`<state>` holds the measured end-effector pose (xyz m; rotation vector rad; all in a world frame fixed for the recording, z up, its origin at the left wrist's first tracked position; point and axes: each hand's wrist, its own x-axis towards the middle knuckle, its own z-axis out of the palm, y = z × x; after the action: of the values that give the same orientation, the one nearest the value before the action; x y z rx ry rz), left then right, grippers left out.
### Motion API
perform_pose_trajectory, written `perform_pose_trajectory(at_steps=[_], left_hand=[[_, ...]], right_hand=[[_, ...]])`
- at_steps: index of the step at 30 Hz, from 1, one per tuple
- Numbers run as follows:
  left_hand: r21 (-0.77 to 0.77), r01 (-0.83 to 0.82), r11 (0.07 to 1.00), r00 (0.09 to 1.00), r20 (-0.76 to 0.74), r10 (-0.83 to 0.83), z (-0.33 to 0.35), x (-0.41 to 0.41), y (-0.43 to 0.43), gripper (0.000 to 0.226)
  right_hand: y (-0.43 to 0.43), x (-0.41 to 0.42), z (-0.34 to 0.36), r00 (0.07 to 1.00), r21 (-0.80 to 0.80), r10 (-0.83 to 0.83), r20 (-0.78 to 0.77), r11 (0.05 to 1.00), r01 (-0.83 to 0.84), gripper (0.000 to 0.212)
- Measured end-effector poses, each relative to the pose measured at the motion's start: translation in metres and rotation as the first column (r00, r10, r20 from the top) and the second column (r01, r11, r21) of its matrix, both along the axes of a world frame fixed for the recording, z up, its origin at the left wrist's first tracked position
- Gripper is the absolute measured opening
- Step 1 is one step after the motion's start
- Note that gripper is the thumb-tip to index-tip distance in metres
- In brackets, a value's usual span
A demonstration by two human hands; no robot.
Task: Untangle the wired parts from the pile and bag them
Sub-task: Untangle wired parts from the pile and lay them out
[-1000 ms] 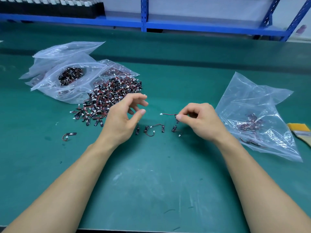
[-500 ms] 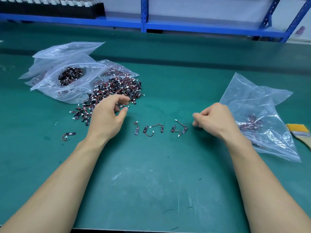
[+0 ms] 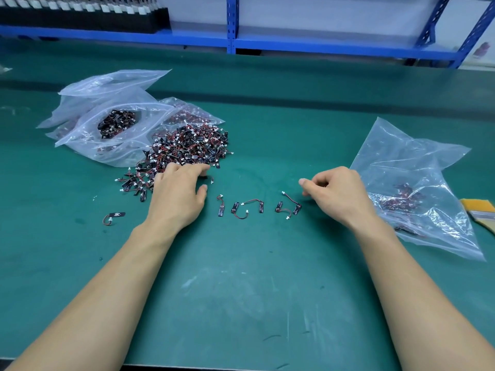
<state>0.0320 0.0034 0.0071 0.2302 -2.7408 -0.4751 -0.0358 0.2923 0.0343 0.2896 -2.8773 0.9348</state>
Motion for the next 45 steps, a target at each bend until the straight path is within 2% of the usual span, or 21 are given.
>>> perform_pose_trajectory(at_steps=[7,15,19,25,29,33,36,38,39,42,43,45], left_hand=[[0.035,0.051,0.998,0.994,-0.101,-0.047,-0.003,-0.002,-0.006,0.036],[0.095,0.136,0.986,0.988,-0.086,-0.128,-0.001,0.0,-0.006,0.044],[0.061,0.085,0.995,0.993,-0.09,-0.079,-0.003,0.002,-0.01,0.052],[0.035,0.096,0.995,0.992,-0.084,-0.092,0.002,0.003,-0.01,0.025],[0.06,0.098,0.993,0.99,-0.105,-0.092,0.003,0.006,-0.011,0.02],[0.042,0.085,0.996,0.978,-0.196,-0.075,0.006,0.008,-0.02,0.017],[0.136,0.119,0.984,0.954,-0.29,-0.075,0.01,0.012,-0.021,0.017],[0.307,0.204,0.929,0.937,-0.337,-0.095,0.013,0.019,-0.015,0.018],[0.415,0.268,0.869,0.932,-0.342,-0.125,0.017,0.023,-0.011,0.02],[0.688,0.434,0.582,0.9,-0.3,-0.316,0.027,0.033,0.004,0.019],[0.741,0.441,0.506,0.885,-0.265,-0.382,0.029,0.035,0.007,0.016],[0.799,0.41,0.439,0.855,-0.17,-0.489,0.03,0.038,0.009,0.012]], right_hand=[[-0.001,0.001,-0.003,0.999,-0.007,0.03,-0.013,1.0,-0.03,0.037],[-0.001,-0.001,-0.007,0.996,-0.045,0.07,-0.055,0.996,-0.073,0.037],[-0.003,0.001,-0.008,0.994,-0.046,0.084,-0.068,0.995,-0.087,0.037],[-0.01,0.005,-0.009,0.988,-0.035,0.135,-0.07,0.99,-0.138,0.035],[-0.012,0.007,-0.01,0.986,-0.025,0.148,-0.073,0.988,-0.15,0.035],[-0.012,0.007,-0.01,0.985,-0.046,0.148,-0.091,0.987,-0.152,0.033],[-0.012,0.006,-0.01,0.983,-0.062,0.146,-0.113,0.986,-0.153,0.032],[-0.012,0.006,-0.01,0.982,-0.076,0.142,-0.128,0.985,-0.153,0.032],[-0.012,0.006,-0.01,0.981,-0.079,0.141,-0.135,0.985,-0.153,0.031],[-0.012,0.006,-0.01,0.979,-0.085,0.139,-0.147,0.985,-0.153,0.03],[-0.012,0.005,-0.01,0.979,-0.087,0.139,-0.148,0.984,-0.153,0.03],[-0.011,0.005,-0.01,0.98,-0.09,0.137,-0.146,0.984,-0.151,0.03]])
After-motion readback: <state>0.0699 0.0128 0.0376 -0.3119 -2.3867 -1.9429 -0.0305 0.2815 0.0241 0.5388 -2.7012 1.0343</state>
